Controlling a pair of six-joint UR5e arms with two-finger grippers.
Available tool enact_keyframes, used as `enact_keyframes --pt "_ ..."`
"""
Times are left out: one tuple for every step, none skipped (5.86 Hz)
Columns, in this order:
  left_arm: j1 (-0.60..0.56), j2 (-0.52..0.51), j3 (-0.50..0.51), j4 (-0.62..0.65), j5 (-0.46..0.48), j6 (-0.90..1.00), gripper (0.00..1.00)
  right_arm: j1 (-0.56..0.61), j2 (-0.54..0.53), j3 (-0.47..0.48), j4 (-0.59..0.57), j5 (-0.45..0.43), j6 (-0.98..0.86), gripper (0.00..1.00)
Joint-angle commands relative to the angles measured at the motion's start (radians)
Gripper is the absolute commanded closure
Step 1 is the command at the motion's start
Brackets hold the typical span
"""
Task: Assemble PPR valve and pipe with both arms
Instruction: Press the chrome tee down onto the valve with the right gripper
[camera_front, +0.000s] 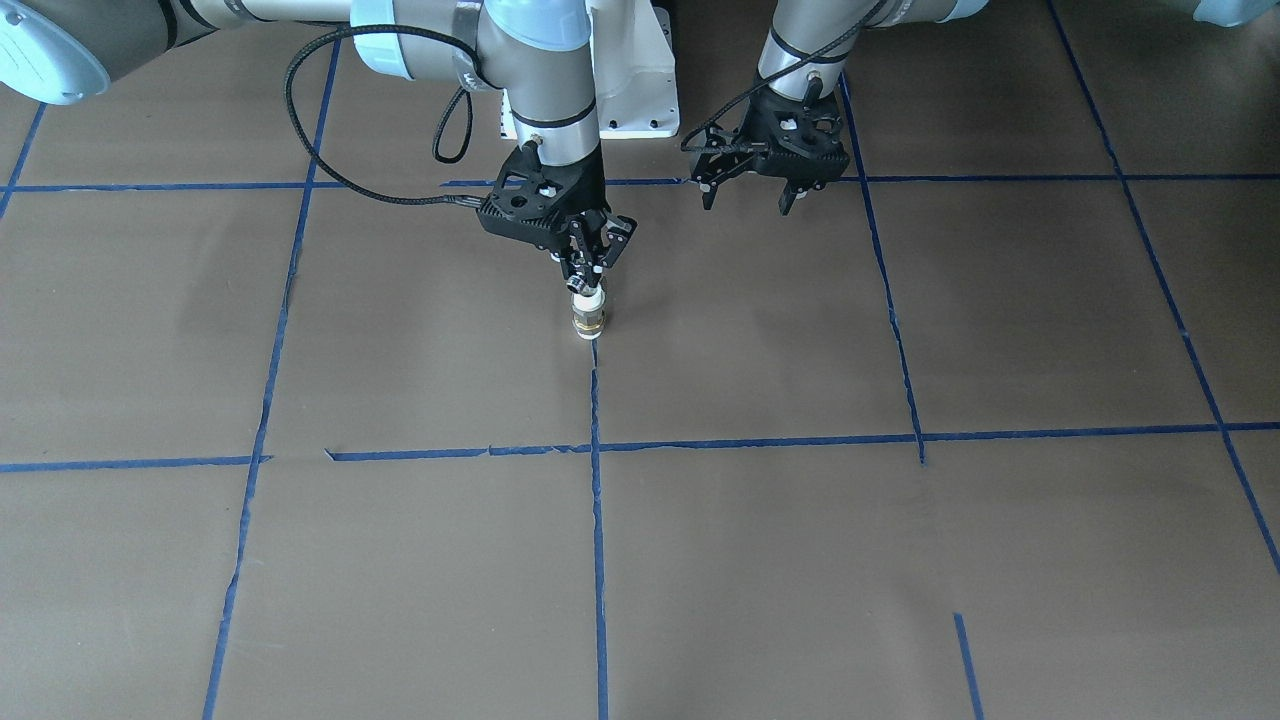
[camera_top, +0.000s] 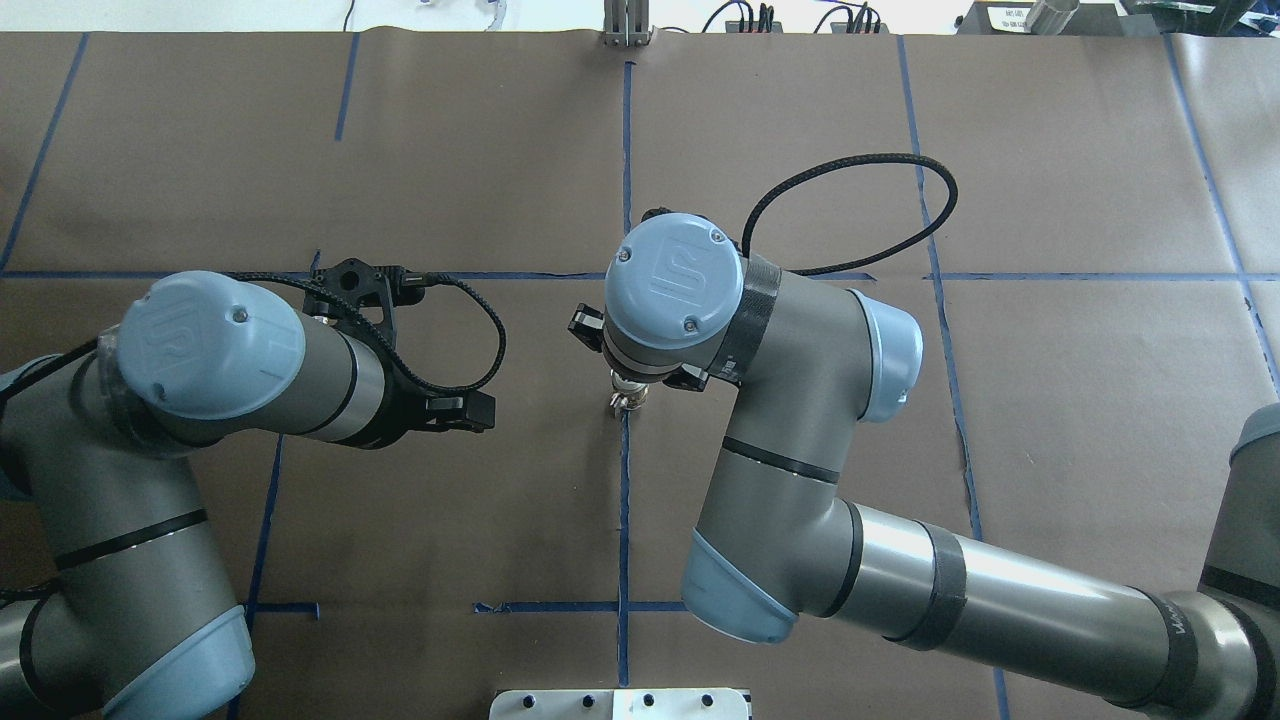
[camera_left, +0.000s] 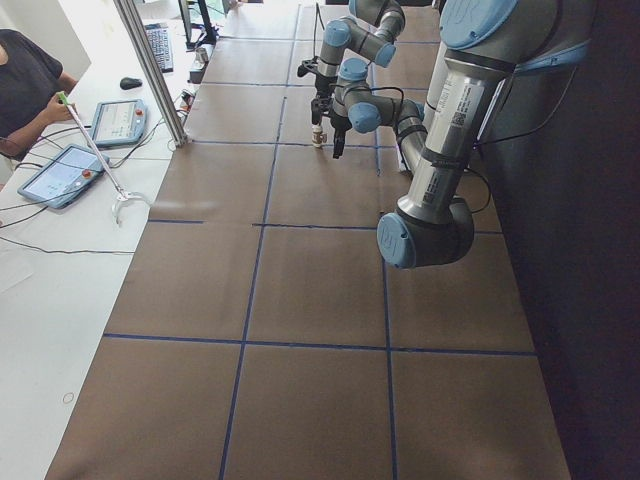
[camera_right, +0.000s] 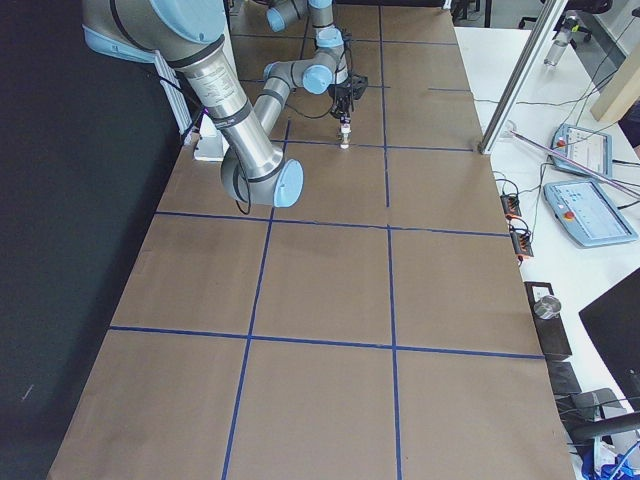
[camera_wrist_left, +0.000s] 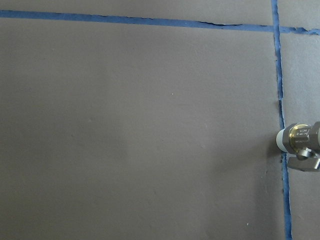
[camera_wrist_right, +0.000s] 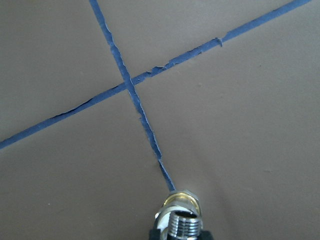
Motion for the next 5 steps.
enact_keyframes --pt "0.000 0.000 0.000 0.000 0.000 0.000 0.01 0.000 0.000 -0.005 0.000 0.000 -0.001 1.00" --pt "0.000 0.002 0.001 0.000 0.000 0.000 0.01 0.000 0.000 -0.006 0.000 0.000 -0.001 1.00" --pt "0.000 -0.002 0.000 0.000 0.000 0.000 0.01 0.000 0.000 -0.006 0.002 0.000 -0.001 0.95" --pt "0.000 0.000 0.000 0.000 0.000 0.000 0.01 0.000 0.000 -0.006 0.002 0.000 -0.007 0.57" --pt "0.000 0.000 0.000 0.000 0.000 0.000 0.01 0.000 0.001 -0.009 0.002 0.001 -0.009 0.37"
